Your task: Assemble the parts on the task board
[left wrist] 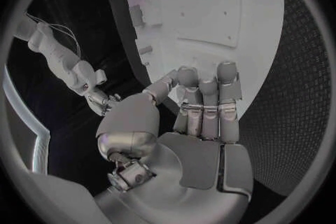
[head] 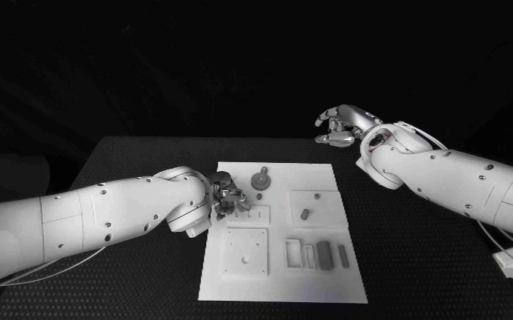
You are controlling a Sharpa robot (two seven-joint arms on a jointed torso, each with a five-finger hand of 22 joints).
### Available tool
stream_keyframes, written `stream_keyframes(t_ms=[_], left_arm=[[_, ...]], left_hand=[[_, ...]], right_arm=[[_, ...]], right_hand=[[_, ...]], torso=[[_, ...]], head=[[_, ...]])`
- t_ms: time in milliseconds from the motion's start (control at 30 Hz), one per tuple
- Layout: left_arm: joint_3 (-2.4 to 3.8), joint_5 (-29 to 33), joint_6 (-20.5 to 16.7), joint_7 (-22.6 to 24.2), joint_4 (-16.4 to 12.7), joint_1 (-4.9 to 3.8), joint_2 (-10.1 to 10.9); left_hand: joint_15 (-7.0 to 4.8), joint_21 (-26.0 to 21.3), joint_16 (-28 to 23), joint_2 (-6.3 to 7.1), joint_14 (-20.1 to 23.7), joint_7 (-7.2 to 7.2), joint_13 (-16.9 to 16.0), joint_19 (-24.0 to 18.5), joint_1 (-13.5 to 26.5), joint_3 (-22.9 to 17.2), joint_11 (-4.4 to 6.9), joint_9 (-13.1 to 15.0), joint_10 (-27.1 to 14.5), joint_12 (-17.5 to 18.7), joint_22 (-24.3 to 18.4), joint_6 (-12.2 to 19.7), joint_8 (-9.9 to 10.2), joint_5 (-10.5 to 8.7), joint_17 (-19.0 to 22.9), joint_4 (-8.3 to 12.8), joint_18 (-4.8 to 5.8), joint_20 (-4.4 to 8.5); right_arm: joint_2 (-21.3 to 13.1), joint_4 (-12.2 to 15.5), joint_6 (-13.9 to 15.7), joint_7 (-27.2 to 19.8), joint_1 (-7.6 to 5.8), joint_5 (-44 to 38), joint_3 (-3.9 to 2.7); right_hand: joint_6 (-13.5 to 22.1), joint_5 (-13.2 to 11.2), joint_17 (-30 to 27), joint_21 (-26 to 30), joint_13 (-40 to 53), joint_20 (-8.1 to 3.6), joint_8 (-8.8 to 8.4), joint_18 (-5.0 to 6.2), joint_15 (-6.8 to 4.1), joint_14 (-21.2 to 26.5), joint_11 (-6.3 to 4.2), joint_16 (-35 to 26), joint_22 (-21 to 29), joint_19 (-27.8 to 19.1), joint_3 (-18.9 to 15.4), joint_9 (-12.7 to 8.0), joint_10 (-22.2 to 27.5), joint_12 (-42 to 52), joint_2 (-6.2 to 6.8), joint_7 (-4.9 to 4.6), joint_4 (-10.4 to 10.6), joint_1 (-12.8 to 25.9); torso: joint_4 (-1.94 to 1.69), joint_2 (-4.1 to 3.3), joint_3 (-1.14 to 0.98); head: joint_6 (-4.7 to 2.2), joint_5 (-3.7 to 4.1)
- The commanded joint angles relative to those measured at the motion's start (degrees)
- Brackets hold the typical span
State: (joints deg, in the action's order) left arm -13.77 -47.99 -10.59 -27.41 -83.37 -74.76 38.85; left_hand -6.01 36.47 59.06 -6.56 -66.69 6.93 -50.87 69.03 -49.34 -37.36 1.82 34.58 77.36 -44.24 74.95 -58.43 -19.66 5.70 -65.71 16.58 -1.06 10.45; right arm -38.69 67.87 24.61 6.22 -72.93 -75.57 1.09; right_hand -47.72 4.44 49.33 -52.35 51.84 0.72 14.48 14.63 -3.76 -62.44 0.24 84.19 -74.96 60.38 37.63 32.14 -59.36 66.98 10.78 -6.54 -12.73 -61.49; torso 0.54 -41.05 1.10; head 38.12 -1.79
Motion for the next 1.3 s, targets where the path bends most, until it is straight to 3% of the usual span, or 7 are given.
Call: stream_keyframes(t_ms=[33,233,467,767,1300], left_arm=[[0.07,-2.9,0.3,-2.2,0.3,0.00,-0.3],[0.08,-3.3,1.2,-2.6,1.0,0.24,-1.2],[0.11,-3.3,1.1,-2.8,2.5,1.39,-2.5],[0.11,-3.3,1.9,-2.9,2.9,1.44,-2.9],[0.12,-3.8,2.2,-2.9,3.9,1.94,-3.9]], left_hand=[[-2.53,1.7,2.2,-0.07,-0.5,-4.91,-1.6,2.3,0.9,-0.4,2.47,11.0,-2.6,-2.5,1.5,-5.3,0.1,0.27,0.3,0.1,-2.82,3.06],[-3.41,4.0,5.2,-0.06,-0.5,-5.17,-4.1,2.6,1.5,-0.7,2.73,12.8,-3.3,-5.8,1.4,-5.9,0.6,0.26,1.5,0.0,-2.76,3.90],[-3.59,4.5,5.9,-0.16,-0.4,-5.19,-4.7,2.5,1.7,-0.8,2.76,13.3,-3.6,-6.3,1.4,-5.9,0.9,0.55,1.9,0.0,-2.71,4.07],[-3.79,5.1,6.8,-0.14,-0.3,-5.43,-4.9,2.5,2.5,-0.7,2.99,13.9,-3.4,-6.8,1.3,-6.6,0.9,0.71,2.5,-0.1,-2.63,4.27],[-4.20,6.0,8.5,-0.25,-0.3,-6.09,-4.2,2.6,4.2,-0.8,3.61,15.0,-2.7,-7.2,1.3,-8.4,0.9,1.37,3.7,-0.1,-2.58,4.69]], right_arm=[[0.1,-0.1,-0.3,-1.0,-0.02,1.3,-0.04],[0.3,0.2,-0.5,-1.1,-0.02,1.3,-0.05],[0.3,0.2,-0.7,-1.1,-0.02,1.3,-0.06],[0.4,0.5,-1.0,-1.1,-0.02,1.3,-0.06],[0.6,0.8,-1.3,-1.1,-0.01,1.3,-0.06]], right_hand=[[-2.2,0.0,0.1,0.2,-0.1,0.24,-0.19,0.37,0.18,0.1,2.28,0.1,-0.8,-0.3,-0.1,-0.1,5.6,0.2,-0.25,-2.36,-0.2,-0.6],[-2.3,0.0,0.1,0.2,-0.1,0.28,-0.17,0.37,0.19,0.1,2.28,0.1,-0.8,-0.3,-0.2,-0.1,5.6,0.3,-0.49,-2.36,-0.3,-0.6],[-2.3,0.1,0.1,0.2,-0.1,0.31,-0.18,0.37,0.20,0.1,2.29,0.1,-0.8,-0.4,-0.3,-0.1,5.6,0.3,-0.66,-2.36,-0.4,-0.7],[-2.3,0.1,0.1,0.2,-0.1,0.33,-0.18,0.37,0.20,0.1,2.29,0.2,-0.9,-0.4,-0.4,-0.1,5.6,0.4,-0.80,-2.37,-0.5,-0.7],[-2.3,0.1,0.1,0.2,-0.2,0.36,-0.20,0.37,0.21,0.2,2.30,0.2,-0.9,-0.4,-0.4,-0.2,5.6,0.4,-1.02,-2.37,-0.6,-0.7]], torso=[[0.14,-0.10,0.07],[0.36,-0.13,-0.05],[0.21,-0.13,0.02],[0.24,-0.05,-0.06],[0.21,-0.08,0.00]], head=[[0.42,0.10],[0.81,0.13],[1.23,0.34],[1.50,0.47],[1.83,0.65]])
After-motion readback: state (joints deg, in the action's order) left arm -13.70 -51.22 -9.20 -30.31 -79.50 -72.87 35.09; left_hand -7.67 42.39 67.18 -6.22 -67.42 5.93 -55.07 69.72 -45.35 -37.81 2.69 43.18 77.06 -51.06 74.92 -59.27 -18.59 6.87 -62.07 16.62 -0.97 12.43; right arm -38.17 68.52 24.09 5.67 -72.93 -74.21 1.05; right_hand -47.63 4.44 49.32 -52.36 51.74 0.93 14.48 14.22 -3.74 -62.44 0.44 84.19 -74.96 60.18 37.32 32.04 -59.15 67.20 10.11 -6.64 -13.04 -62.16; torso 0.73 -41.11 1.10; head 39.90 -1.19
